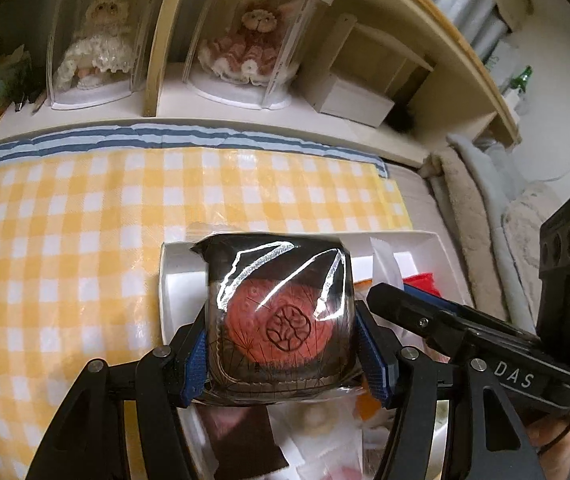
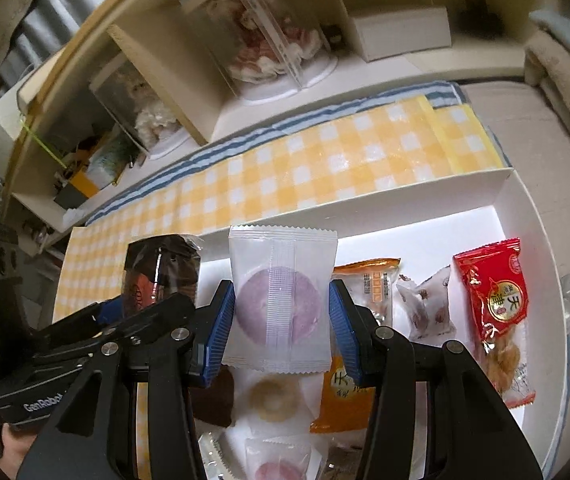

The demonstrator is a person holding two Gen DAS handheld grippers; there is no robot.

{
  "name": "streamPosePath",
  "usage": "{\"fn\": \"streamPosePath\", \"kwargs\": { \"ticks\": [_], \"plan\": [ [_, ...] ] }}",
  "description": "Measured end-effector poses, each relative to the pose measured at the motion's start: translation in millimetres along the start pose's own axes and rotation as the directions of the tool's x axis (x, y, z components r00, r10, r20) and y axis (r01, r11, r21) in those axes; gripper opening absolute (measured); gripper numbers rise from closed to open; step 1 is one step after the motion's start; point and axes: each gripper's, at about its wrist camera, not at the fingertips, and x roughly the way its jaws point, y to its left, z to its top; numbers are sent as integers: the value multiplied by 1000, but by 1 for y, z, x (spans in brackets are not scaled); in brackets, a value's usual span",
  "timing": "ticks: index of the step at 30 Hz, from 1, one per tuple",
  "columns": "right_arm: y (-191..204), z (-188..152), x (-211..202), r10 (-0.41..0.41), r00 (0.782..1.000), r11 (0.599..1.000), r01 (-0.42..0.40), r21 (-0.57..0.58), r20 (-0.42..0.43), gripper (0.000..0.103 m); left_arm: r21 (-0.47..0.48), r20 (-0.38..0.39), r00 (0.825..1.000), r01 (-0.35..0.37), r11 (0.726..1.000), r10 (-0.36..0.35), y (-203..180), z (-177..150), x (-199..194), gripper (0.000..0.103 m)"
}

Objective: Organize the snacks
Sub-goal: 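Carry both items over the white tray and open both tools to release them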

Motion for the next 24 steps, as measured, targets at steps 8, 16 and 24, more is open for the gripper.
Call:
{"fn": "streamPosePath", "kwargs": {
  "ticks": [8,16,24],
  "plan": [
    [1,16,22,7,1000,1000,-7,-2,-26,48,75,38,998,-43,996,41,4,-4,-1,84],
    [8,15,39,-102,990,994,96,-58,-102,75,107,16,997,-79,991,77,8,-22,-28,103],
    [-2,2,16,-132,986,991,128,-44,-105,81,93,-1,997,-74,993,74,9,-34,-48,103]
  ]
}}
